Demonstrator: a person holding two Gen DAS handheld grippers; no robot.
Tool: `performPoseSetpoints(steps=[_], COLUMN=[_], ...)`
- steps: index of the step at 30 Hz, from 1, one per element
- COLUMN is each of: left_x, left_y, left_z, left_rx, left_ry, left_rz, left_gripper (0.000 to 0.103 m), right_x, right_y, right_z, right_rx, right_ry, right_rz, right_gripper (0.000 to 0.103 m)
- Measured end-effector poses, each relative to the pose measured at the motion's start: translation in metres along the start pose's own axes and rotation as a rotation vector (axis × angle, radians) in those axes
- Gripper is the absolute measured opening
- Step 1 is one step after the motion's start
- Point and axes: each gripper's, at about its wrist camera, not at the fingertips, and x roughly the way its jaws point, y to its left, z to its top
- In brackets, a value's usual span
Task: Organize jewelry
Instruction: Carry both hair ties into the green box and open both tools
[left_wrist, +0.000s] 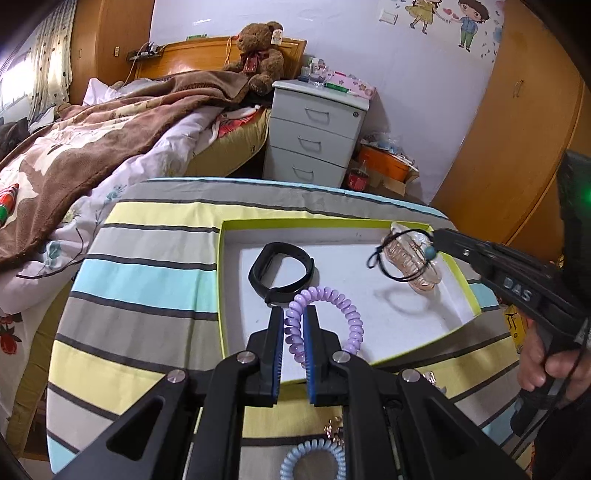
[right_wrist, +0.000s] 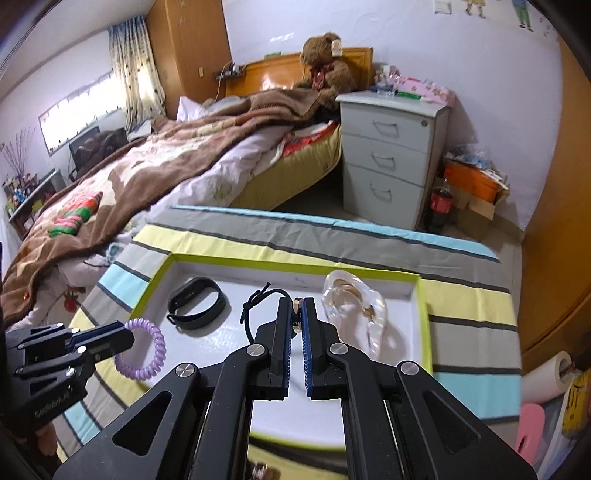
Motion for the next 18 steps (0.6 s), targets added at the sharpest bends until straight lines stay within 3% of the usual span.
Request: performPoseSetpoints(steps=[10, 18], left_x=[0.033, 0.045], left_y=[0.004, 0.005], left_z=[0.000, -0.002], left_rx=[-0.020, -0.027], left_ry=[0.064, 0.090], left_rz=[0.009, 0.013], left_gripper=[0.011, 0.011], right_x=[0.049, 0.061], right_y=[0.002, 0.004], right_z=[0.009, 0.011], right_rx=[-0.033, -0.059], right_ry=[0.090, 0.113], right_rz=[-0.019, -0.032], right_gripper=[0.005, 0.005])
